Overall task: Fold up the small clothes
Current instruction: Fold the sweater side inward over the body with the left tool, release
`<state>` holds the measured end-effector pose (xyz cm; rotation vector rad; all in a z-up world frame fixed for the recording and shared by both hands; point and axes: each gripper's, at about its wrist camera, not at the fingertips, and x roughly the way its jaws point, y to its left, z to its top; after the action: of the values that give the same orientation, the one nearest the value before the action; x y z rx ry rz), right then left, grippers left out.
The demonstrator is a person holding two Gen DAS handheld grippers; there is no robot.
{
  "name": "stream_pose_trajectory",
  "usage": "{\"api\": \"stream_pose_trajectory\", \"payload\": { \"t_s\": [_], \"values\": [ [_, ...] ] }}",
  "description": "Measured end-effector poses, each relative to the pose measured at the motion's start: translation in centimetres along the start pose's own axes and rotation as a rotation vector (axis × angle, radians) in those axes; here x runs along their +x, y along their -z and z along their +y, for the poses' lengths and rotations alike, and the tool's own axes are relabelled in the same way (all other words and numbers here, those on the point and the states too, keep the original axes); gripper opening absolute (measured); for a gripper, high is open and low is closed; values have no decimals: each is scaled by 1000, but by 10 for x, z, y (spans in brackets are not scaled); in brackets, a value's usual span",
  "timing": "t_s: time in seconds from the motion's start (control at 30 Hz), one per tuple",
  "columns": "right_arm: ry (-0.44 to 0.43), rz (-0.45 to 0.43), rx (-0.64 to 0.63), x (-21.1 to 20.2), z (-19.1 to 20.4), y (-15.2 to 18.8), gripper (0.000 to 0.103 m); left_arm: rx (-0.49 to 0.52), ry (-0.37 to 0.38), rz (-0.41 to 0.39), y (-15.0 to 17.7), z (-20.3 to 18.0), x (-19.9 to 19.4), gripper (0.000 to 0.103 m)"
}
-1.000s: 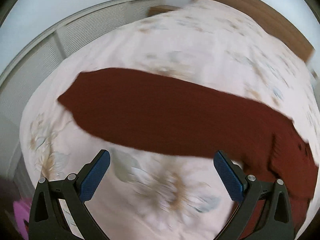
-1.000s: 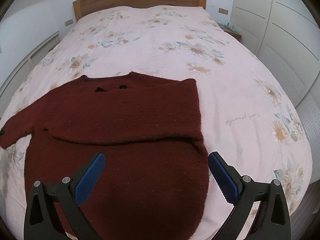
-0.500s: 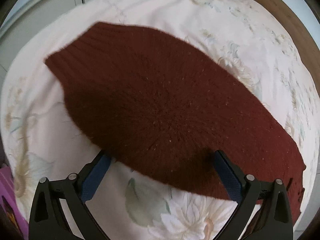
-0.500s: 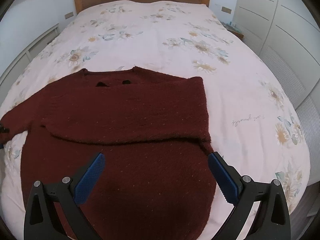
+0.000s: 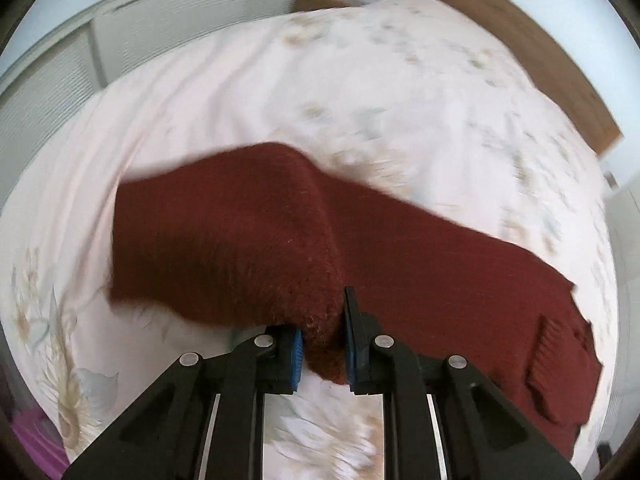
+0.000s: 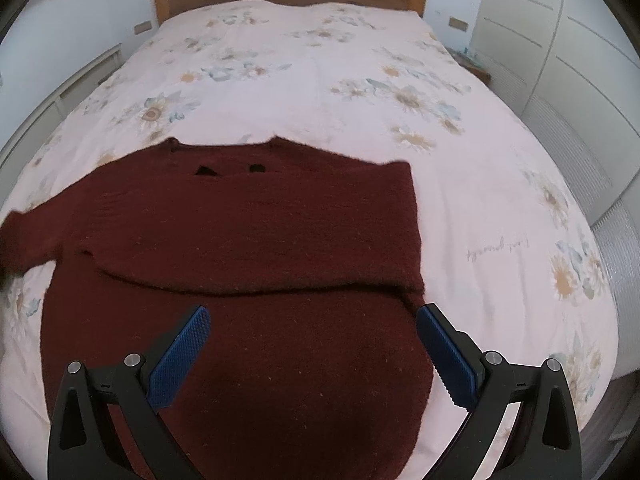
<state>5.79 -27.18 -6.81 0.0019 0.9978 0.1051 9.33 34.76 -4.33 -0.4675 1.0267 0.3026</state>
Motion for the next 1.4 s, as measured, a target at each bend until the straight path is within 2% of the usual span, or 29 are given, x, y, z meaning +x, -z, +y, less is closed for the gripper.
{"api": "stream_pose_trajectory", "payload": {
  "t_s": [0.17, 0.3, 0.37, 0.6, 0.77, 0.83, 0.93, 1.03, 1.17, 1.23, 1.3, 1.33, 1.4],
  "values": [
    [-2, -25, -13, -6, 0, -11, 102, 176, 59, -16, 11, -61, -40, 14],
    [-4, -35, 7, -6, -7, -20, 102, 288, 107, -15, 30, -119, -52, 14],
    [-2, -43, 15, -7, -13, -24, 102, 334, 156, 4, 41, -152, -53, 14],
    [-18, -73, 52, -14, -33, -26, 102, 516, 259, 22, 77, -286, -41, 13],
    [-24, -50, 69, -6, -43, -18, 102, 564, 330, 55, 95, -364, 2, 13],
    [-27, -34, 76, -1, -46, -12, 102, 591, 317, 88, 107, -391, 27, 13],
    [-27, 0, 86, 10, -49, -3, 102, 639, 265, 132, 131, -412, 61, 13],
    [-22, 25, 93, 18, -54, 5, 102, 678, 215, 158, 151, -414, 83, 13],
    [-23, 32, 113, 21, -60, 10, 102, 706, 166, 183, 160, -408, 94, 16],
    [-28, 33, 123, 20, -62, 12, 102, 707, 150, 208, 160, -404, 96, 19],
    [-32, 30, 128, 19, -62, 13, 102, 704, 128, 224, 159, -401, 97, 39],
    [-34, 27, 126, 18, -62, 13, 102, 709, 124, 219, 159, -400, 94, 45],
    [-35, 23, 123, 16, -61, 13, 102, 715, 129, 216, 160, -397, 91, 68]
  ]
}}
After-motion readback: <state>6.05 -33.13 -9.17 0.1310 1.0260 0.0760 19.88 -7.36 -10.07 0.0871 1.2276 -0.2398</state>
